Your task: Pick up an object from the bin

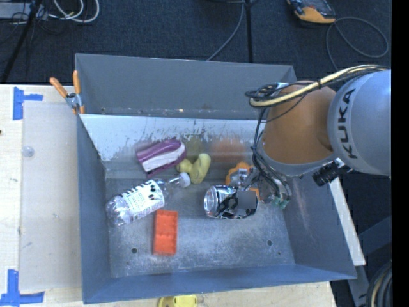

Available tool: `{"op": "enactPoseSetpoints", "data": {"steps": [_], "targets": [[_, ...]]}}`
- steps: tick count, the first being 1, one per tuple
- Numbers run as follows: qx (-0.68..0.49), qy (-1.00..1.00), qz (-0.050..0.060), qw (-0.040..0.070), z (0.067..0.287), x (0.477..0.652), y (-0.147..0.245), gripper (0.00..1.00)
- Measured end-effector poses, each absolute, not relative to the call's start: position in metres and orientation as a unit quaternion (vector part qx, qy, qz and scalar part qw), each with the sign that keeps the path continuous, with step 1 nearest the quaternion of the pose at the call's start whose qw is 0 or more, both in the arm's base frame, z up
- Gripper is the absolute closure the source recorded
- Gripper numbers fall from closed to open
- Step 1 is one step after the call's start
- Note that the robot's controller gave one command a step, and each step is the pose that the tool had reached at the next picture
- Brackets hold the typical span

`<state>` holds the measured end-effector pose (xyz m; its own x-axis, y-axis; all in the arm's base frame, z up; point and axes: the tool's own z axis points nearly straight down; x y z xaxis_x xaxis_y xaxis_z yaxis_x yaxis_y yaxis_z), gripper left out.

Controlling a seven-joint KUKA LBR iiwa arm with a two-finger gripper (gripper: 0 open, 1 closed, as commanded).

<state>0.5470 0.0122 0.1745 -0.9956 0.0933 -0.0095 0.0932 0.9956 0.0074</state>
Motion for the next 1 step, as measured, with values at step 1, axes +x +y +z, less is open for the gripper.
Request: {"op": "enactPoseSetpoints", "data": {"steps": [1], "targets": [[0.04,0.999,0.003,0.0,0.2108,0.546,0.0111,1.0]]}}
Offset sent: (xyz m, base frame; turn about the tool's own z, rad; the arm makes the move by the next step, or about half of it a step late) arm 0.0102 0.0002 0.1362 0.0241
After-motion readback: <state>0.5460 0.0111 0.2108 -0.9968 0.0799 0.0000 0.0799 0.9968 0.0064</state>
